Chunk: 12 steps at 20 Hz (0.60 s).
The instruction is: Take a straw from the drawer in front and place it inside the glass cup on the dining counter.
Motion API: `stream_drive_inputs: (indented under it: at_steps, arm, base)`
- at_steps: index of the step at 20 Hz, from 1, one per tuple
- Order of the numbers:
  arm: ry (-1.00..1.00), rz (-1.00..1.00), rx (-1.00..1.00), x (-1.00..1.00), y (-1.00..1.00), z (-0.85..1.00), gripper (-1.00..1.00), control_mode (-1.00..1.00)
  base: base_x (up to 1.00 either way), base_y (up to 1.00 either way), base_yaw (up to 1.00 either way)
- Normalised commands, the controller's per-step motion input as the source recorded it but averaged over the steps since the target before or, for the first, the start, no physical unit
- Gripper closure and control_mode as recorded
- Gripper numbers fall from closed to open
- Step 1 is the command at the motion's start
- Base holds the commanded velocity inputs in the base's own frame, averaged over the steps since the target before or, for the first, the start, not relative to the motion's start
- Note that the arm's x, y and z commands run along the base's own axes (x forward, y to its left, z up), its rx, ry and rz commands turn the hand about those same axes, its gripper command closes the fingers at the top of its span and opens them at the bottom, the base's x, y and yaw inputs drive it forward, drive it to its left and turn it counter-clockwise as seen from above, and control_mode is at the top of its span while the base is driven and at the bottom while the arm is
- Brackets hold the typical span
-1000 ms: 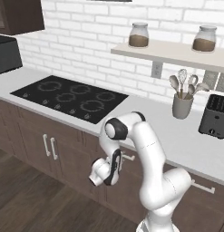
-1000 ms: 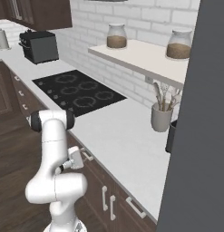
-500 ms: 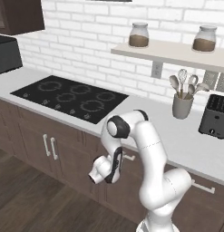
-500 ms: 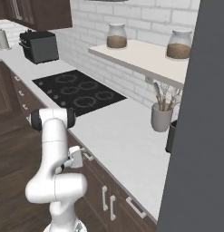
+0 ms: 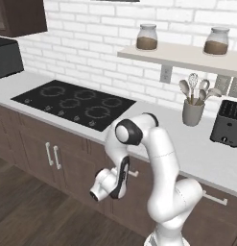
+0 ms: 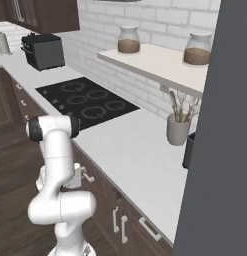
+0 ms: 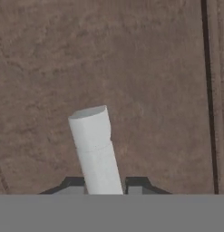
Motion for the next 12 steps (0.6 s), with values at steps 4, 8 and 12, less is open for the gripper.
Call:
stream_drive_inputs:
  at_steps: [4, 8, 12]
  arm:
    - [0.00, 0.06, 0.03, -0.89, 0.66, 0.06, 1.00, -1.00]
    - [0.01, 0.06, 0.05, -0.92, 0.79, 0.14, 1.00, -1.00]
    - [0.05, 0.05, 0.05, -0.95, 0.89, 0.16, 1.00, -1.00]
  base:
    - [0.00, 0.00, 0.00]
    - [0.00, 0.00, 0.00]
    - [0.00, 0.00, 0.00]
